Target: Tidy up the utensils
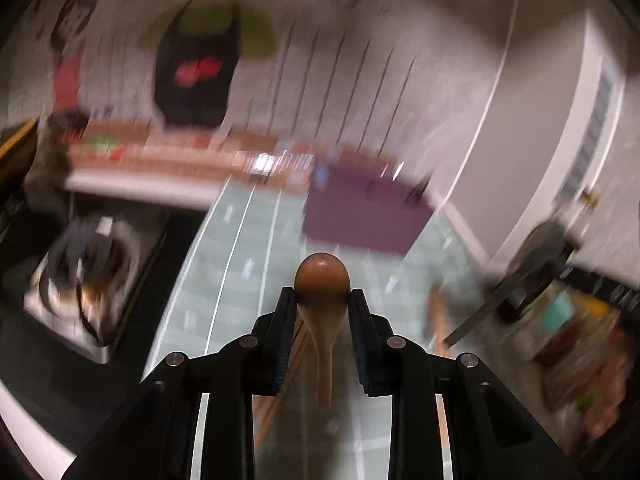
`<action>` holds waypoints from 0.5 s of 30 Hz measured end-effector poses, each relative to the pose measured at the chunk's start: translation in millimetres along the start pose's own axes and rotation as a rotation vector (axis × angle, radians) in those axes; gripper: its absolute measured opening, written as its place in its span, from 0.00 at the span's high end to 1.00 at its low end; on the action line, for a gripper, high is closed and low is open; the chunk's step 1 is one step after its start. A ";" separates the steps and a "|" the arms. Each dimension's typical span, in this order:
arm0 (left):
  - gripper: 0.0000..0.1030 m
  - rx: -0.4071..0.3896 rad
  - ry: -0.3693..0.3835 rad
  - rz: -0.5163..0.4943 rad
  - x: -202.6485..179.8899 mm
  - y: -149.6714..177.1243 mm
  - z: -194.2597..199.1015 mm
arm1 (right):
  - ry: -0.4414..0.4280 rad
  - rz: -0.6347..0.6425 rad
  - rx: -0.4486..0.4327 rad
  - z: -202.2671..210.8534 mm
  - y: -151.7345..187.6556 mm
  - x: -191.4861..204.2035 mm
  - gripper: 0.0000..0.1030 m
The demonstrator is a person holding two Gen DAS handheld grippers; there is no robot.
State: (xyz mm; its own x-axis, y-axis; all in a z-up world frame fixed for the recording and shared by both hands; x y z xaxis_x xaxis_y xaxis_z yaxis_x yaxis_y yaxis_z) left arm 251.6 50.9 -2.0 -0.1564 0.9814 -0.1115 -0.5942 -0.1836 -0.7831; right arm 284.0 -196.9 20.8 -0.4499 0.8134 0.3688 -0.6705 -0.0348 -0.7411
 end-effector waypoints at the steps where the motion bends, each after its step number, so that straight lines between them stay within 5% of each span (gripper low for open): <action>1: 1.00 -0.025 0.013 -0.004 -1.8 -14.5 1.1 | 0.003 0.007 -0.009 0.2 -6.8 2.4 0.96; 6: 1.00 -0.131 0.094 -0.021 -13.4 -93.7 2.1 | 0.008 0.041 -0.089 4.0 -63.9 17.2 0.96; 10: 1.00 -0.099 0.139 0.002 -2.3 -123.4 -11.6 | 0.038 0.077 -0.136 6.9 -94.1 24.5 0.96; 15: 0.97 0.042 0.102 0.055 26.6 -108.3 -64.5 | 0.093 0.072 -0.123 -7.2 -104.0 20.5 0.96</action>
State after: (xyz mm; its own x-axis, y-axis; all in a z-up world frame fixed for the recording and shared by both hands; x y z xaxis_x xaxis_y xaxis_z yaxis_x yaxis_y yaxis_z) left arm 362.6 100.5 40.4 -0.1097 0.9699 -0.2173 -0.6197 -0.2377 -0.7480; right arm 348.8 -172.4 101.4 -0.4343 0.8616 0.2628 -0.5583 -0.0285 -0.8291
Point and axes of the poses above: each gripper's, at about its wrist camera, not at the fingertips, and z roughly against the way its jaws point, x to its left, y to its underside, the point moved 1 cm from there along -z, roughly the way its jaws point, and after that the axes turned 13 degrees about -y, right-handed, at the moved point
